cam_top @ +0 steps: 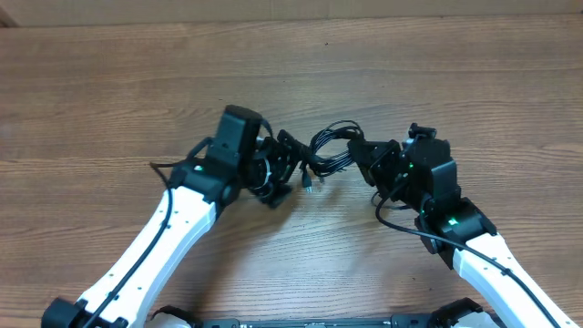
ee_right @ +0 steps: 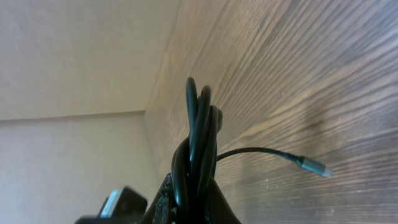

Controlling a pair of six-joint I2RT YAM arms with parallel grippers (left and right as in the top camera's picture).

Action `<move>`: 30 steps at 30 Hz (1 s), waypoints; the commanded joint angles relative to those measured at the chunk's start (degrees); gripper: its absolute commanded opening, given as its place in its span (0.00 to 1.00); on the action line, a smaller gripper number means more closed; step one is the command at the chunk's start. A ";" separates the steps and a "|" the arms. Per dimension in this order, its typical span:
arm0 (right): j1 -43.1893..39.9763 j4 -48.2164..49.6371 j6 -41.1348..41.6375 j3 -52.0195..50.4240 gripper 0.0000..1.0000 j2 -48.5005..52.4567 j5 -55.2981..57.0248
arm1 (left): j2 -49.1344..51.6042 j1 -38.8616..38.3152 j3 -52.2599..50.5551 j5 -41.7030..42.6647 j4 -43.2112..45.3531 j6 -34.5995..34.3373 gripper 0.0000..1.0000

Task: Untangle cables

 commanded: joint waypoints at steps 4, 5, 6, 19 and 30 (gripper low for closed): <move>2.03 0.39 2.78 1.40 0.04 -0.13 2.97 | 2.47 -3.56 0.24 0.00 9.57 -8.70 0.70; 2.03 0.39 3.26 1.40 0.04 -0.07 2.99 | 2.58 -3.72 0.24 -0.04 9.49 -8.85 0.69; 2.03 0.42 4.39 1.40 0.04 0.07 2.95 | 2.78 -3.98 0.24 -0.11 9.40 -8.85 0.64; 2.03 -3.69 -6.34 1.40 0.04 0.37 0.57 | 3.89 -4.37 0.24 -8.13 9.14 -4.42 0.04; 2.03 -15.80 -27.23 1.40 0.04 0.44 -3.13 | 3.89 -2.25 0.24 -11.45 9.16 2.23 0.04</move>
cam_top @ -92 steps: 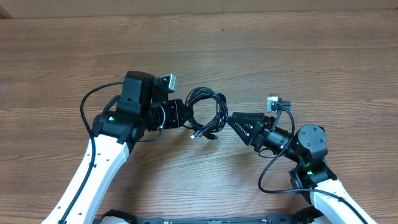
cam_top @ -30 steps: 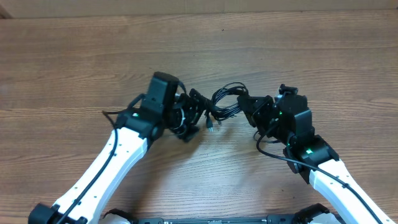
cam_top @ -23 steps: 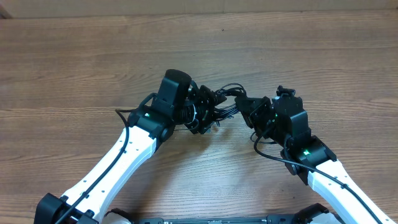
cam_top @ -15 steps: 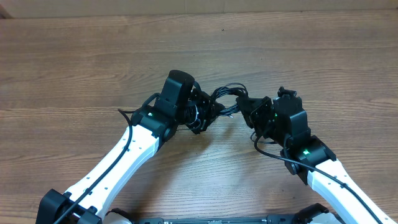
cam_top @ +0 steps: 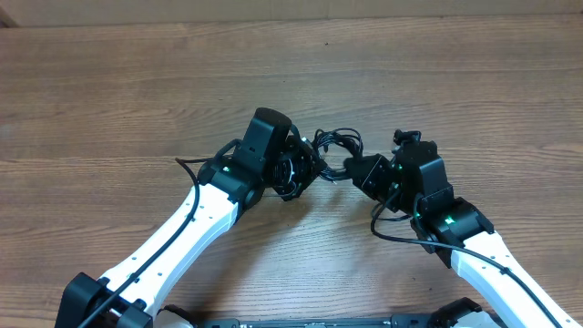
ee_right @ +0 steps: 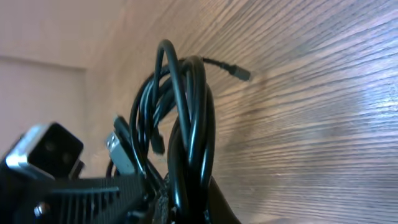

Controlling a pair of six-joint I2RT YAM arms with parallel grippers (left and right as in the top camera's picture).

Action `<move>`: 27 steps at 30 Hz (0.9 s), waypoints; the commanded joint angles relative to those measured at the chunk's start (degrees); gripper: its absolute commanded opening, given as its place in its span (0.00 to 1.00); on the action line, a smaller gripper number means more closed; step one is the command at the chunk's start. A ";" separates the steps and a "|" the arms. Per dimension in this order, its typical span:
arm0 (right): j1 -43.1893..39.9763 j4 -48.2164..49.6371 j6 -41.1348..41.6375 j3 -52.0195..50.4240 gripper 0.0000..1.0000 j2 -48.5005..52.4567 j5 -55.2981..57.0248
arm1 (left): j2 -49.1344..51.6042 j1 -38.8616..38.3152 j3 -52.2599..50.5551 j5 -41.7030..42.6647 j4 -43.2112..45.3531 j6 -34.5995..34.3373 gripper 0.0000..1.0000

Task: Untangle cables

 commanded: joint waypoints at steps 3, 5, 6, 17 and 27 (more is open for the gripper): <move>0.50 -3.23 -7.19 -0.24 0.17 -0.15 -2.45 | 0.02 3.13 0.61 -5.90 1.79 3.52 0.04; 0.50 -3.23 -7.19 -0.24 0.30 -0.15 -2.45 | 0.02 3.13 0.61 -5.92 1.79 3.76 0.04; 0.50 -3.21 -7.19 -0.24 0.37 -0.15 -2.45 | 0.02 3.13 0.61 -5.95 1.77 3.74 0.04; 0.50 -2.67 2.67 -0.28 0.70 -0.13 -6.08 | 0.02 3.85 0.61 -8.90 1.49 -0.74 0.04; 0.79 1.40 11.04 -0.28 0.52 7.02 -7.58 | 0.02 3.82 0.61 -1.99 -1.44 -15.04 0.04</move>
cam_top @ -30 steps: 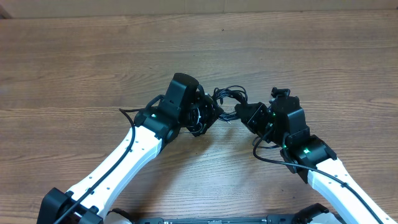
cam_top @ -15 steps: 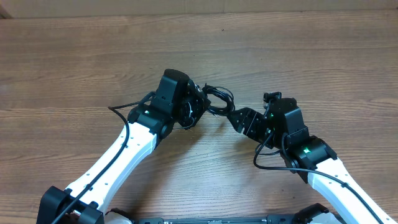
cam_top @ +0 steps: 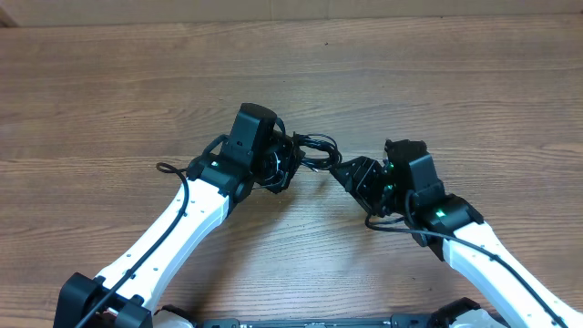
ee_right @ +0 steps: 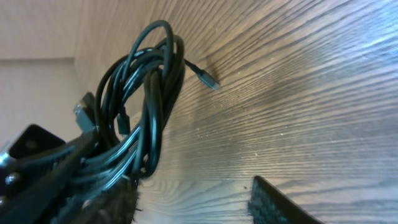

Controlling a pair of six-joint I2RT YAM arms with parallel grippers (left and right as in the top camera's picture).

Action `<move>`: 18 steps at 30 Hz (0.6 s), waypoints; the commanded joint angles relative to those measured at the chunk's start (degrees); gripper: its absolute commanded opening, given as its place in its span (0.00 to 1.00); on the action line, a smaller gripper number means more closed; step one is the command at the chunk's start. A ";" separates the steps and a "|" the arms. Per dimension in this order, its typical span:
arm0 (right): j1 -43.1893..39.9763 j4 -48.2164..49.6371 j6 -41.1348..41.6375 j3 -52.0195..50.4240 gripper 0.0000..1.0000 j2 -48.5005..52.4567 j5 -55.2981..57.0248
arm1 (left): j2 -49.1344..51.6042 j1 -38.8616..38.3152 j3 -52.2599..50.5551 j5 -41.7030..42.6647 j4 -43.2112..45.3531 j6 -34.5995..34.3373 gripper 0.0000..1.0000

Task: Untangle cables

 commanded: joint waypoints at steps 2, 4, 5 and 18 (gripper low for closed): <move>0.35 2.91 2.67 -0.22 0.52 4.44 -3.02 | -0.02 0.31 0.76 3.76 0.04 -4.35 0.04; 0.35 4.02 2.64 -0.22 0.51 4.94 -2.99 | -0.02 0.31 0.76 3.78 0.07 -4.28 0.04; 0.35 4.61 2.64 -0.22 0.49 4.96 -3.02 | -0.02 0.31 0.76 3.74 0.07 -4.04 0.04; 0.72 14.45 8.39 -0.22 0.55 5.22 -0.55 | -0.02 0.24 0.76 10.05 0.26 2.27 0.04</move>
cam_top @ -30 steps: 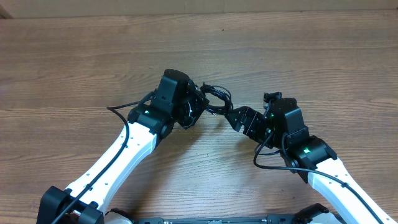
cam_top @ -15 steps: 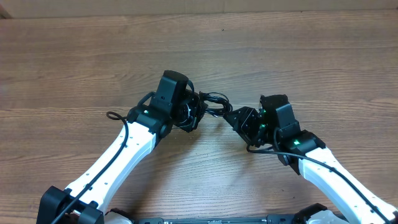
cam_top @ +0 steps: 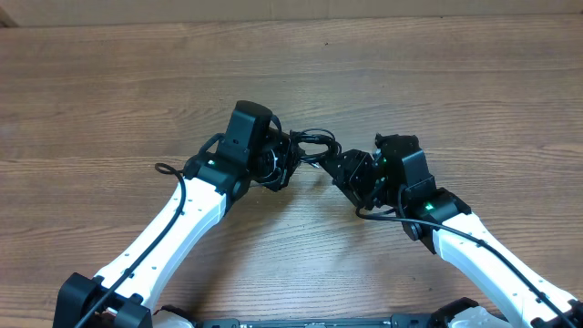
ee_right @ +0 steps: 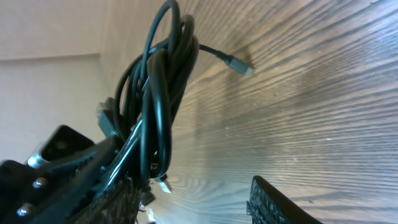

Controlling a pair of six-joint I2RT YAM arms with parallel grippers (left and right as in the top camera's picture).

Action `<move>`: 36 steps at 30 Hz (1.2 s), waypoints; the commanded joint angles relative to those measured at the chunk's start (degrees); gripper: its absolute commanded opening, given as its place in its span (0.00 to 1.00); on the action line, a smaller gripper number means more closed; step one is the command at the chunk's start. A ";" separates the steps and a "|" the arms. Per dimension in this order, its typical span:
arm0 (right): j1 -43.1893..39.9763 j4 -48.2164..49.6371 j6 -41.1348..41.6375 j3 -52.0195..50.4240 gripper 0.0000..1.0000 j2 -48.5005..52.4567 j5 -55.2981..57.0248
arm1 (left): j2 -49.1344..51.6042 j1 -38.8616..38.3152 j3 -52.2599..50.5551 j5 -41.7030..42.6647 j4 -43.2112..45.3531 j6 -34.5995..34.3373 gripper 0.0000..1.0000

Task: Untangle cables

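A bundle of black cables (cam_top: 310, 146) hangs in loops from my left gripper (cam_top: 285, 162), which is shut on it just left of the table's middle. In the right wrist view the cable bundle (ee_right: 155, 93) rises in tall loops, and one free end with a silver plug (ee_right: 240, 66) sticks out to the right. My left gripper (ee_right: 59, 171) shows there as a dark block at the lower left, clamped on the cables. My right gripper (cam_top: 335, 169) is open just right of the bundle. Its fingers (ee_right: 273, 202) stand wide apart with nothing between them.
The wooden table (cam_top: 455, 82) fills the overhead view, with a pale wall (ee_right: 43, 31) behind it in the right wrist view. A thin black arm cable (cam_top: 164, 169) loops out beside the left arm. Both white arms reach in from the front edge.
My right gripper, still open, has moved a little left and stands closer to the bundle. The left gripper holds the cables in about the same place.
My right gripper was first shut on the cable bundle, with the left gripper at the bundle's other side. Then both grippers stood close together on it. Later the right gripper was open and apart, the bundle staying with the left. Now the right is nearer again.
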 commanded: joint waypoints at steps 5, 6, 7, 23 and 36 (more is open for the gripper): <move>0.35 7.45 6.10 0.22 0.58 0.66 3.32 | -0.02 -0.83 0.76 14.84 1.01 4.35 0.04; 0.35 7.78 6.21 0.22 0.58 1.03 3.76 | -0.02 -0.83 0.76 16.52 1.55 4.37 0.04; 0.39 8.04 6.21 0.22 0.58 1.36 4.11 | -0.02 -0.83 0.76 17.62 1.66 4.37 0.04; 0.39 2.58 0.87 0.22 0.50 8.79 6.54 | -0.02 0.37 0.76 25.00 9.22 4.22 0.04; 0.31 -12.20 -12.41 0.22 0.04 8.79 0.70 | -0.02 12.61 0.76 26.73 16.09 12.59 0.04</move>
